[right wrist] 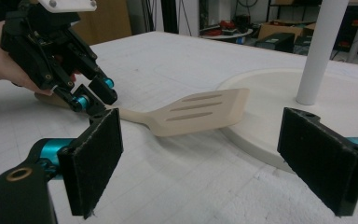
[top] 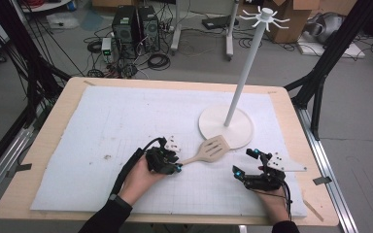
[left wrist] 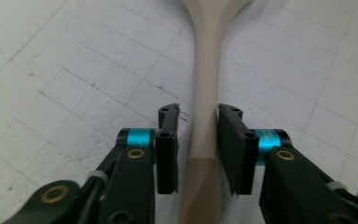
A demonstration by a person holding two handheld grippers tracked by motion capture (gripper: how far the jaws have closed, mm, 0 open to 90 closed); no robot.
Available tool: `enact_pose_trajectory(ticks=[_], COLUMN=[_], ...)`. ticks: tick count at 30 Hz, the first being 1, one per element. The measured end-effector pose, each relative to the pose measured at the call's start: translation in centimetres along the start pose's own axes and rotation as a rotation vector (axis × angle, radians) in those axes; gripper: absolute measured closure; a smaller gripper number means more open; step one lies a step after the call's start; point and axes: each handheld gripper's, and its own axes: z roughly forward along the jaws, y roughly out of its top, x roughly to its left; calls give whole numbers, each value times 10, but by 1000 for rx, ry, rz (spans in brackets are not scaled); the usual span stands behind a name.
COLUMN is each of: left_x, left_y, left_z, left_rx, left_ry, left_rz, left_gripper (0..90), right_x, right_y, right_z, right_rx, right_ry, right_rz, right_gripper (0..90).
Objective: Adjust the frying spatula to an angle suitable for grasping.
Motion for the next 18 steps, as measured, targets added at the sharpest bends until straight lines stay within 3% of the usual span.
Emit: enact_pose_trajectory(ticks=[11,16,18], left_x=[0,3,5], left_y=[1,0,-1], left_z=[0,-3,-5], left_rx=[-2,-27,-45], left_ry=[-24,-39,-75], left_rz=[30,75,77], left_gripper=[764,768,769], right_x=[0,-1,-1], right_y=[0,0,0], right_z=[0,-1,-1], right_rx=[6,-5,-8], right_ry=[-3,-8,-9], right_rz=[2,11,9], right_gripper=[132,132,133])
